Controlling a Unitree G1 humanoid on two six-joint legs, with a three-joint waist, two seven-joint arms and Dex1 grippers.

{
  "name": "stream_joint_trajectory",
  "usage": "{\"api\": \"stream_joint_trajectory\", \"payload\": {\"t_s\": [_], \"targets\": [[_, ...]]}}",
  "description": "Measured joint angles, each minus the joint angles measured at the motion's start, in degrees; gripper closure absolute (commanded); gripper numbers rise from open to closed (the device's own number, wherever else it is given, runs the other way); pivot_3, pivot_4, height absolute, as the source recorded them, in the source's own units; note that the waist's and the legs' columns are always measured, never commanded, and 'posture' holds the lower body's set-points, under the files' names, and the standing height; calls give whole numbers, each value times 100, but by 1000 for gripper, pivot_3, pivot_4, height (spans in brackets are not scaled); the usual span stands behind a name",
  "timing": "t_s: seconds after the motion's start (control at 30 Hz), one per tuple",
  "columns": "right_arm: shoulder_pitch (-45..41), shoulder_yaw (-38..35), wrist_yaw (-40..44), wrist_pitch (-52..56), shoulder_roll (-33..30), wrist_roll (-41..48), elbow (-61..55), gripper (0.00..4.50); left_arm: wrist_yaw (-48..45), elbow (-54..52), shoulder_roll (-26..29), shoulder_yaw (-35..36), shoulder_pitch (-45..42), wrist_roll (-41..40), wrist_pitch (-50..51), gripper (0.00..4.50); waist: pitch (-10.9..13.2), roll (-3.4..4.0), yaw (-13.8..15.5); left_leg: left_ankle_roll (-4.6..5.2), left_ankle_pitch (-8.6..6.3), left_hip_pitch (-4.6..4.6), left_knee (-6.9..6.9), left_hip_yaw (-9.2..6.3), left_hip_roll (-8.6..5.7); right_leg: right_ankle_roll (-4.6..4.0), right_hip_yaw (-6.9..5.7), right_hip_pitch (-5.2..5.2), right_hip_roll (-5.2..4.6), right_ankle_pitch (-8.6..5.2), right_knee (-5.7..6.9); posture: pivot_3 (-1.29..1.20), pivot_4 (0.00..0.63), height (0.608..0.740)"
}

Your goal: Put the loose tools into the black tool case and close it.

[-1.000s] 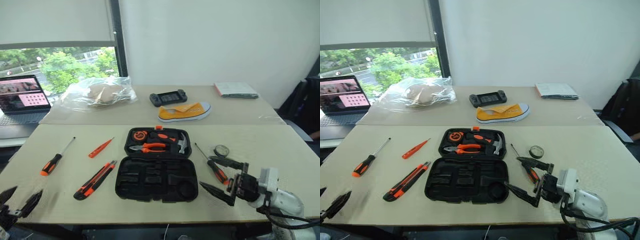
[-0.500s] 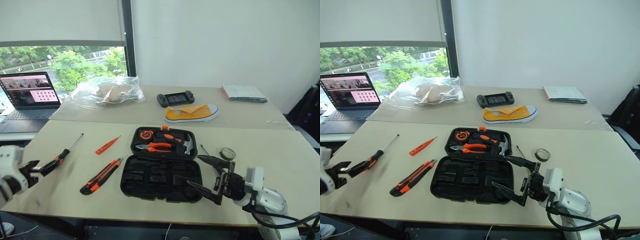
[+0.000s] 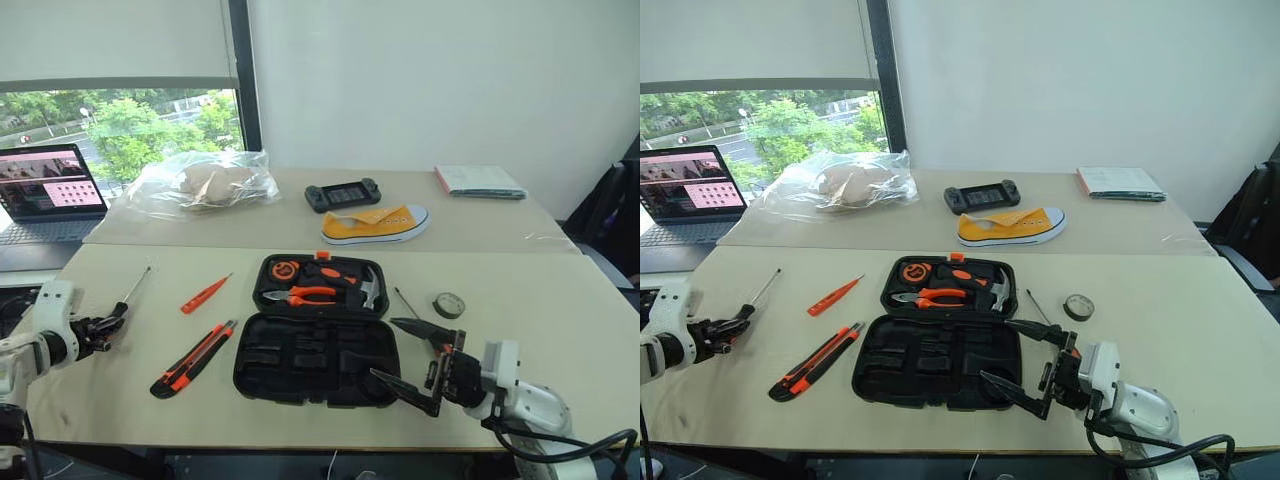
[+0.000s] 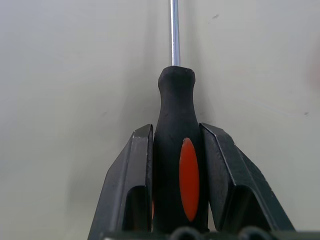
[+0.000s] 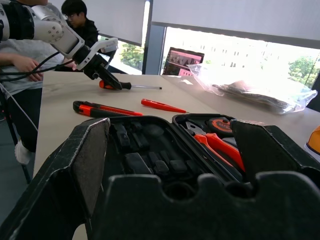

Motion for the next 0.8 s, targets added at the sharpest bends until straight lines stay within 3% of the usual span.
{"api": "stream_joint_trajectory", "payload": {"t_s": [0.2,0.37,0.5,0.57,0.8], "targets": [[279,-509,39,-9,-375,37,-51,0,-1914,-1356,-146,-8,-154,-731,-838,3580,0,-2,73,1,0,-10,7,-4,-10,2,-12,1,-3,1,0,0,150,740],[739,-943,614,-111,-956,118,1,0,-2924,-2301,-90,-1701,-990,-57,-1113,3580,1,6,129,2,1,6,11,3,-19,9,8,28,22,0,-4,0,150,740],[974,-1155,679,-135,-976,118,117,0,-3032,-2291,-442,-2832,-1797,671,-1052,3580,3,6,89,-1,4,7,23,-25,-7,9,29,38,48,0,-5,0,150,740],[1045,-1232,599,-136,-971,115,59,0,-3277,-2086,-627,-3477,-2193,1257,-1507,3580,4,10,72,-1,4,8,26,-25,-3,10,34,57,55,-1,-5,0,150,740],[1227,-1326,359,-135,-908,92,-217,0,-3373,-989,-1100,-4102,-2471,2096,-2517,3580,5,14,54,6,1,17,48,-62,14,39,41,79,58,-19,-12,0,150,740]]}}
